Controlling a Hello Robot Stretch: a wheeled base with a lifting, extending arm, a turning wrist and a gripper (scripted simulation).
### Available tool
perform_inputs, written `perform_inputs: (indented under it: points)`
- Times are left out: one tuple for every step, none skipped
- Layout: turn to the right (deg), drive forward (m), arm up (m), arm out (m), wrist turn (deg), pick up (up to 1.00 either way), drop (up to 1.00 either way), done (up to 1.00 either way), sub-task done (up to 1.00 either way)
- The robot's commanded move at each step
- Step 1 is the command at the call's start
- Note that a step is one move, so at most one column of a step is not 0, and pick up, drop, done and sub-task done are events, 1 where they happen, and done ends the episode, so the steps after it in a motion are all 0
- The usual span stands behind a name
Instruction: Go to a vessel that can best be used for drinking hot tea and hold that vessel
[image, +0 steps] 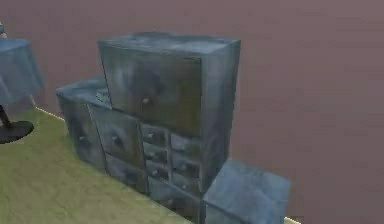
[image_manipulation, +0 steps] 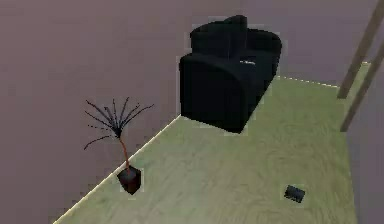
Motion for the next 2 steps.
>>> perform_inputs:
  points:
    - [45.0, 0.00, 0.00, 0.00, 0.0, 0.00, 0.00, 0.00, 0.00]
    - [45.0, 0.00, 0.00, 0.00, 0.0, 0.00, 0.00, 0.00, 0.00]
